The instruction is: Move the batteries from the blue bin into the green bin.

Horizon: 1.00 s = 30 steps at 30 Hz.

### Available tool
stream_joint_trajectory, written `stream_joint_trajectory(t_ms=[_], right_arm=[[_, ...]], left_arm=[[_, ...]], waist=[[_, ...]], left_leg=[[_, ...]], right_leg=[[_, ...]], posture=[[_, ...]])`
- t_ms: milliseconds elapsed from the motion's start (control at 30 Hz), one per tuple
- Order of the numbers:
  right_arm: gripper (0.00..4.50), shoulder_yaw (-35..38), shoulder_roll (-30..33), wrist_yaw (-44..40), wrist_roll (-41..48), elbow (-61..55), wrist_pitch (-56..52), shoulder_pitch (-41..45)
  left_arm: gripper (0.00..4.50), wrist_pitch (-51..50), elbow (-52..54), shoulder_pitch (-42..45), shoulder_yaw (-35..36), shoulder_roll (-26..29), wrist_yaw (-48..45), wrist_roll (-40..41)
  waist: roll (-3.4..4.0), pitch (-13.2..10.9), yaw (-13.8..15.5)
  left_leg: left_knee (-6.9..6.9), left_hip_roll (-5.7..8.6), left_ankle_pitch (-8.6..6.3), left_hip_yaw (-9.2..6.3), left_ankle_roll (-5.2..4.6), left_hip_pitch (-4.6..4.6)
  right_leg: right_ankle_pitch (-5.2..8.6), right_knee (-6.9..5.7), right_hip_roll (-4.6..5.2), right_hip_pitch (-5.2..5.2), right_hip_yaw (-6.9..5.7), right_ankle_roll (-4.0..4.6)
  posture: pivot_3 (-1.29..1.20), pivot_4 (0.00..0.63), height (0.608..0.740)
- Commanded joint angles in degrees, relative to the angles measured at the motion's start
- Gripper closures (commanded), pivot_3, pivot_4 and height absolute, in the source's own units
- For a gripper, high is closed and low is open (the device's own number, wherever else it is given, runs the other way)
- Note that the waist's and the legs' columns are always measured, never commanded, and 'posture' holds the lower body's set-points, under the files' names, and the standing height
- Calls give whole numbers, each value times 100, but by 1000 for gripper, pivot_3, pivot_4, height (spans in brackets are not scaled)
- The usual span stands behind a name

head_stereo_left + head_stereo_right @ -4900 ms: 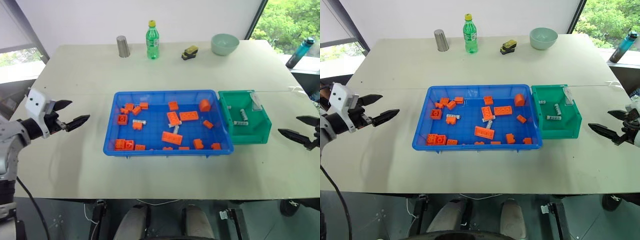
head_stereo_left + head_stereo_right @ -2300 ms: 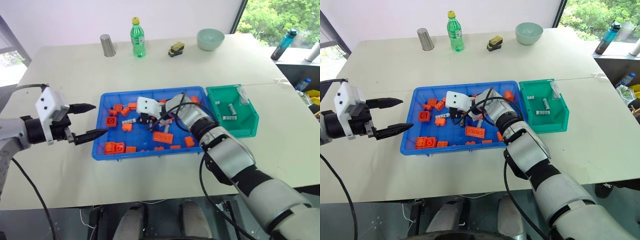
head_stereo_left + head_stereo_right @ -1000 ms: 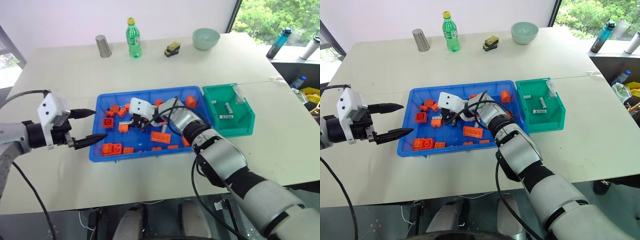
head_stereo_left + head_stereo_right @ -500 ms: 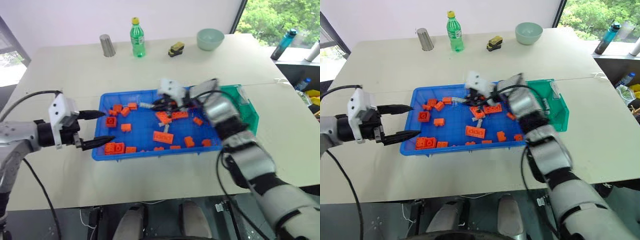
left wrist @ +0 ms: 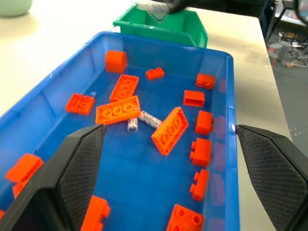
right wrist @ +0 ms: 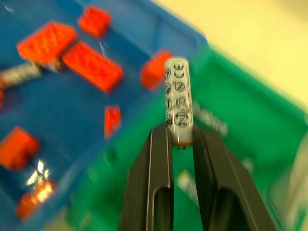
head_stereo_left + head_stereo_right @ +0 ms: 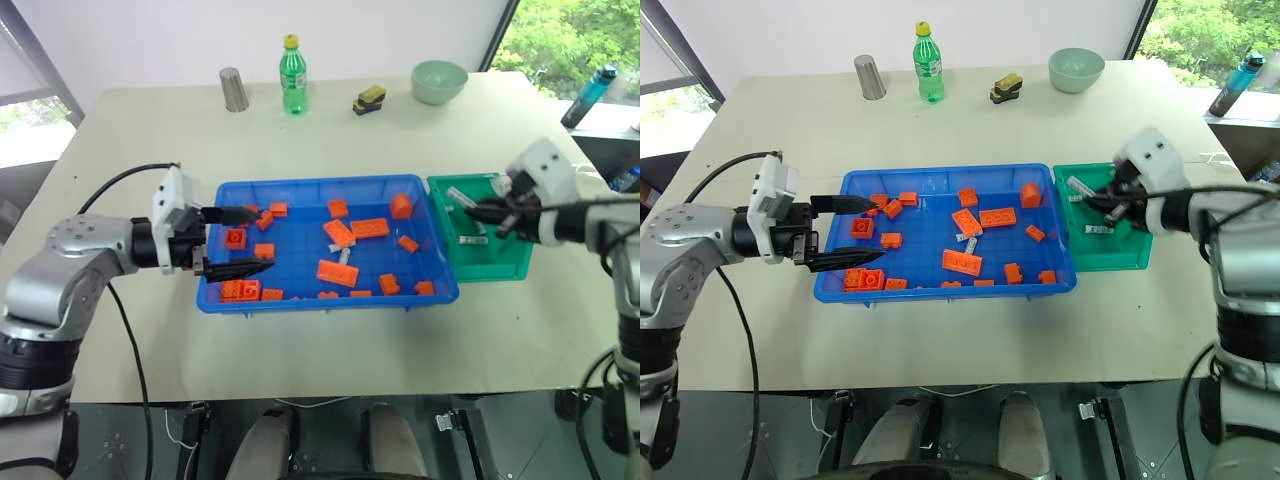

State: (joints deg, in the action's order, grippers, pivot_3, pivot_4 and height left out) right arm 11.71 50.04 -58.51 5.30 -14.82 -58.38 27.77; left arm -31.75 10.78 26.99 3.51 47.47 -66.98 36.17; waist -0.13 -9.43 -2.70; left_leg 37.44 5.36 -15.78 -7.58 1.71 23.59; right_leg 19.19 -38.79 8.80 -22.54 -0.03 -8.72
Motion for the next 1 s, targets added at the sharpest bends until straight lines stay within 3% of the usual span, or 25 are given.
stream_joint_trajectory(t_ms=[33, 67, 267, 433, 600, 800, 1000], right_arm=[[4437, 301, 51, 423, 137, -120, -118, -4], [4437, 327, 43, 512, 193, -82, -179, 12], [1557, 83, 280, 706, 264, 246, 439, 52], [1557, -268, 62, 428, 874, 140, 556, 955], [1557, -1149, -448, 219, 1309, -34, 365, 1488], [1557, -2340, -993, 105, 1208, 203, 706, 1489], [1557, -2785, -1165, -114, 1231, 691, 773, 1328]], left_arm=[[0, 191, -94, 127, 23, -4, -99, -106], [0, 205, -113, 139, 20, -10, -115, -122], [0, 236, -56, 76, 54, -13, -133, -145], [0, 192, 43, -15, 114, 22, -96, -136], [0, 163, 118, -63, 105, 56, -79, -157], [0, 120, 207, -63, 86, 65, -38, -177], [0, 84, 297, -108, 161, 141, 21, -187]], waist=[[1, 0, -8], [0, 0, -6], [0, 0, 27], [1, 0, -24], [-5, 2, -37], [-8, 4, 20], [-9, 4, 14]], left_leg=[[1, 0, 0, 6, 0, 0], [2, 0, 0, 8, 0, -1], [3, 0, 0, 4, -2, -1], [1, -6, 0, 6, -1, -1], [-2, -11, 0, -1, -1, -1], [3, -3, 0, -8, -1, 0], [4, -3, 0, -10, -1, 0]], right_leg=[[0, 1, 2, 0, 1, 0], [0, 1, 1, 0, 2, 0], [0, 2, 2, 2, 1, 0], [0, 27, -3, 3, 1, 0], [0, 35, -8, 8, -2, 0], [0, 36, -3, 11, -3, 0], [0, 37, -3, 12, -5, 0]], posture=[[0, 150, 727], [0, 150, 727], [0, 150, 727], [0, 150, 727], [0, 150, 727], [0, 150, 727], [0, 150, 727]])
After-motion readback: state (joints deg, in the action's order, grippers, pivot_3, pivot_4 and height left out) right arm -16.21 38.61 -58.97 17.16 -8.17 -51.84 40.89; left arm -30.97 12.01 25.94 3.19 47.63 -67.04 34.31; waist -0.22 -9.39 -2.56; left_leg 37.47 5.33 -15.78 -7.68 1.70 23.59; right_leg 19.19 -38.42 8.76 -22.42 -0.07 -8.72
